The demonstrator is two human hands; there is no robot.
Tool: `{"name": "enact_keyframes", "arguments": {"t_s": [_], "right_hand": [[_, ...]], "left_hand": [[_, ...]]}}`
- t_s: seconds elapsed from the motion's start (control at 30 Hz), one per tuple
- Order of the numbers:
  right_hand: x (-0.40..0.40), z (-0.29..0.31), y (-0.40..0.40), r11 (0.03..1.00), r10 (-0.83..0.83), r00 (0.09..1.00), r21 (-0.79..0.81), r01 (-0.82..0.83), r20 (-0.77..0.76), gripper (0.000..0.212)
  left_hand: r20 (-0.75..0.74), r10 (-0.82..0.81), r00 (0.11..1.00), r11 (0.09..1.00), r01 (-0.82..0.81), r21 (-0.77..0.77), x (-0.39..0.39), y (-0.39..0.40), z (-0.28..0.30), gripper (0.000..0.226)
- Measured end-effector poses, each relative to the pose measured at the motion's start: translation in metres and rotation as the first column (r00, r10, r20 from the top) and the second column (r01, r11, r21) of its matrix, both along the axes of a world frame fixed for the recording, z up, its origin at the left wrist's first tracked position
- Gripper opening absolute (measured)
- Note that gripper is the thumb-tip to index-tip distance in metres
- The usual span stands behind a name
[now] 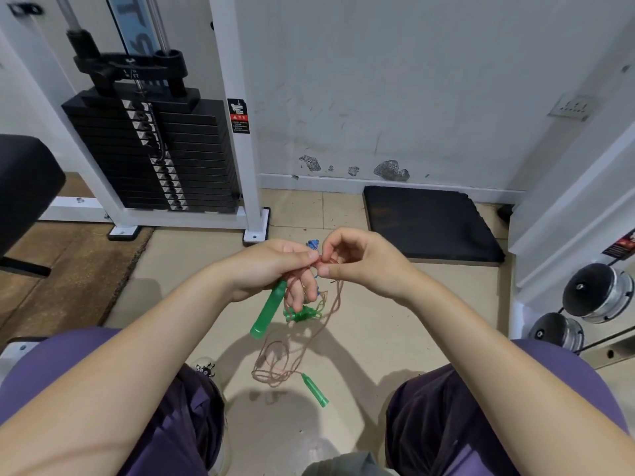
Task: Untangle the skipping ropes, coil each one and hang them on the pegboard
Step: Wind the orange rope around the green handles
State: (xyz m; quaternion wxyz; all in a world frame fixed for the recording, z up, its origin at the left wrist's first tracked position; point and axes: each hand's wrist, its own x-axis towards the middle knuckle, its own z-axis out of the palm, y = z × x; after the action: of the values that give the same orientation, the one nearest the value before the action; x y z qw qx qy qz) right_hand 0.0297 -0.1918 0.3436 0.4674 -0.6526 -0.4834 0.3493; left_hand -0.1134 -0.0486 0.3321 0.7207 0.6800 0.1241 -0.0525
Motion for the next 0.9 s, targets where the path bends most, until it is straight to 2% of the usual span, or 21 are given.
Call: {"name": "enact_keyframes", "arguments": {"t_s": [0.27,0.47,0.6,0.67,0.73,0.8,0.83,0.9], "right_hand": [[-0.004,0.002,0.001,0.997,-0.046,0.994,0.061,0.04,0.098,0.02],[-0.003,0.002,0.002,0.996,-0.071,0.971,0.064,0.058,0.227,0.019],[0.01,0.002,0.0,0.978,-0.205,0.921,0.109,0.179,0.332,0.015],[0.021,0.003,-0.001,0.931,-0.361,0.893,0.155,0.329,0.268,0.02],[0.03,0.006,-0.004,0.877,-0.456,0.889,0.188,0.442,0.037,0.019],[0.032,0.01,-0.007,0.889,-0.383,0.903,0.187,0.417,-0.194,0.017],[0.03,0.012,-0.008,0.916,-0.315,0.918,0.176,0.36,-0.241,0.022],[0.022,0.01,-0.008,0.969,-0.174,0.957,0.132,0.208,-0.231,0.035]], "left_hand": [[0.018,-0.013,1.0,0.992,0.016,-0.128,0.0,0.003,-0.001,0.028],[0.001,-0.041,0.999,0.996,0.041,-0.081,0.0,0.001,-0.004,0.03],[-0.007,-0.011,1.0,1.0,0.011,0.007,-0.003,0.008,-0.001,0.035],[0.011,0.069,0.998,0.997,-0.069,0.024,-0.005,0.013,0.001,0.033],[0.032,0.151,0.988,0.987,-0.152,0.043,-0.005,0.017,0.001,0.028],[0.045,0.179,0.983,0.981,-0.182,0.073,-0.004,0.017,0.0,0.028],[0.044,0.172,0.984,0.982,-0.175,0.073,-0.003,0.015,-0.002,0.028],[0.036,0.131,0.991,0.988,-0.133,0.072,-0.001,0.009,-0.004,0.027]]}}
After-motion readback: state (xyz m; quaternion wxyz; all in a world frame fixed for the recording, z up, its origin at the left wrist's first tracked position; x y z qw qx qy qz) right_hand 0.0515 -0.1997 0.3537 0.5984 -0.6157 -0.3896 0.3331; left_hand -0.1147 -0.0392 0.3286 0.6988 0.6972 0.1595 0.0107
